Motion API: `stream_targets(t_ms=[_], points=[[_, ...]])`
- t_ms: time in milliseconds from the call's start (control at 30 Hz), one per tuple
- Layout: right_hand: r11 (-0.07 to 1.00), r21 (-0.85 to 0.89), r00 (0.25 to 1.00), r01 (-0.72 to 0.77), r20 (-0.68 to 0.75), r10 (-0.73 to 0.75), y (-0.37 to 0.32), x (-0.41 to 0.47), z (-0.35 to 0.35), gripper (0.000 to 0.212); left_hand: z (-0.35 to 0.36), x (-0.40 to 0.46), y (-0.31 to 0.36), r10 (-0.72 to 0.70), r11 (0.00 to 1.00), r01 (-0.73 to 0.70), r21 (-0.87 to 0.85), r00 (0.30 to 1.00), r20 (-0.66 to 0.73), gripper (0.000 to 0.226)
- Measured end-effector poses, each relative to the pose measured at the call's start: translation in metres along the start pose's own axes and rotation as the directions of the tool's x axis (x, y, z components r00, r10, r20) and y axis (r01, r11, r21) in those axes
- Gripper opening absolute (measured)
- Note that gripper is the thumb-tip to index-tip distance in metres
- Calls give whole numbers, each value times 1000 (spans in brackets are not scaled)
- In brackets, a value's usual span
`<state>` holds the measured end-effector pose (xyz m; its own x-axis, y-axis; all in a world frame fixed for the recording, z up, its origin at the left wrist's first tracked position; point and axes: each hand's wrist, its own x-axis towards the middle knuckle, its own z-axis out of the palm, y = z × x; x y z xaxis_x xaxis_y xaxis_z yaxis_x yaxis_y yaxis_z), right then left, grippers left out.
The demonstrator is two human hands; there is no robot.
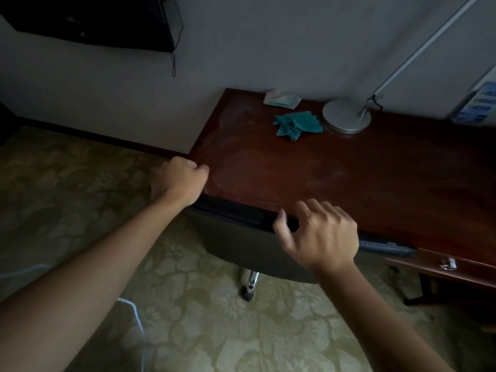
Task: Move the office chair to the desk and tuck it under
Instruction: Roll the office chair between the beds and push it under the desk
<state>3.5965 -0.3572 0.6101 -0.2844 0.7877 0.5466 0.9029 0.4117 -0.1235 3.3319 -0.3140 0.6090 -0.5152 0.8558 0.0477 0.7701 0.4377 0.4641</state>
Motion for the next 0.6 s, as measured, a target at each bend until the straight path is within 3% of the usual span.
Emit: stream_targets(t_ms=[67, 233, 433, 600], points=[[1000, -10, 1000, -9, -5, 9, 1, 1, 1, 42, 1, 1, -1, 17, 998, -21, -66, 998, -56, 43], [998, -35, 999, -45, -2, 45, 0, 1, -1, 37, 2, 3, 0, 83, 996, -84, -23, 996, -23, 44], [994, -75, 986, -83, 140, 93, -2, 0, -10, 38, -2, -5, -1, 208, 977, -203, -70, 976, 67, 45], [984, -146, 971, -101, 200, 129, -6, 3, -11, 40, -13, -4, -4, 376, 916, -368, -160, 926, 22, 44]])
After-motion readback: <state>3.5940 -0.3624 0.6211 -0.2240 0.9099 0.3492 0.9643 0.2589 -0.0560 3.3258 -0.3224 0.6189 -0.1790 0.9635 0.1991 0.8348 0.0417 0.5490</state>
